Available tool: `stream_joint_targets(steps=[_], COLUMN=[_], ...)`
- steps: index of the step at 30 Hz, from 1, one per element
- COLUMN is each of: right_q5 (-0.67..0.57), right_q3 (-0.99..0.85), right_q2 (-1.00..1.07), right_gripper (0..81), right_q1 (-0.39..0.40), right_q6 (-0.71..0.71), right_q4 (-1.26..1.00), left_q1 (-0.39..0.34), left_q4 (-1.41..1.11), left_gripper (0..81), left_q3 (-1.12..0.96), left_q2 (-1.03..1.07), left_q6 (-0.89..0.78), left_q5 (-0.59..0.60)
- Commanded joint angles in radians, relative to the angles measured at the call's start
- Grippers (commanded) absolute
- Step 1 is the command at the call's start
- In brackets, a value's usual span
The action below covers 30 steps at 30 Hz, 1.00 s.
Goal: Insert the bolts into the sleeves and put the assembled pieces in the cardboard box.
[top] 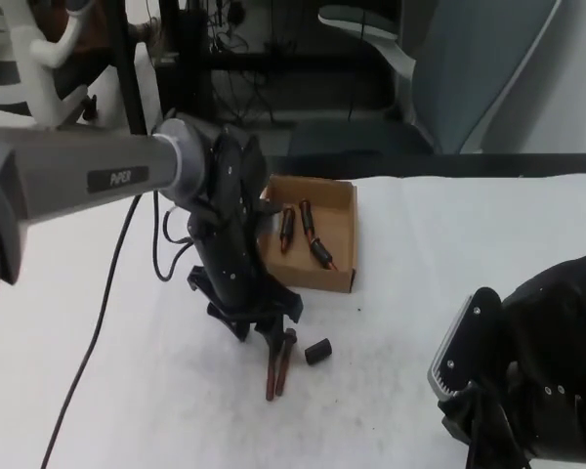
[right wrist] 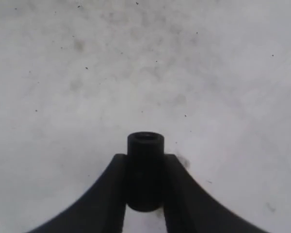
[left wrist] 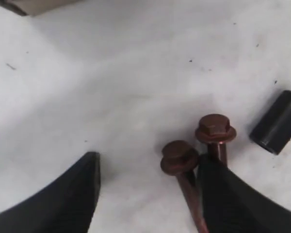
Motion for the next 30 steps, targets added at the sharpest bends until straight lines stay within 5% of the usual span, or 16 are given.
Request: stream_joint_targets(steps=[1,11,22,25,28,30], right_q5=[-0.008,-0.008,-0.008,-0.011,-0.034,-0.048], right_q3=[-0.001,-0.001,-0.001,-0.001,-0.001,-0.001], right_q2=[-0.011,-0.011,-0.011,-0.011,-0.011,-0.011], right_gripper=[0.6,0.6,0.6,0.6,0.6,0.6], right_q1=[-0.004,-0.004,-0.004,-0.004,-0.004,-0.004], right_q6=[0.003,-0.001,-0.001,-0.001,-0.001,-0.001], right_q4=[-0.025,-0.080,-0.083,-0.084,-0.090,-0.101], left_q1=[0.006,-0.062,-0.102,-0.104,-0.104,-0.107], left_q4=[-0.004,-0.024,-0.063,-0.082,-0.079,-0.079], left_gripper=[55.6,55.6,55.4,38.1,0.6,1.0], left_q3=[-0.002,0.036,0.159,0.166,0.166,0.166], left_q2=[-0.019,-0.019,-0.019,-0.019,-0.019,-0.019], left_q6=[0.000,-0.110,-0.391,-0.431,-0.441,-0.444], left_q5=[-0.060,-0.195,-0.191,-0.188,-0.158,-0.161])
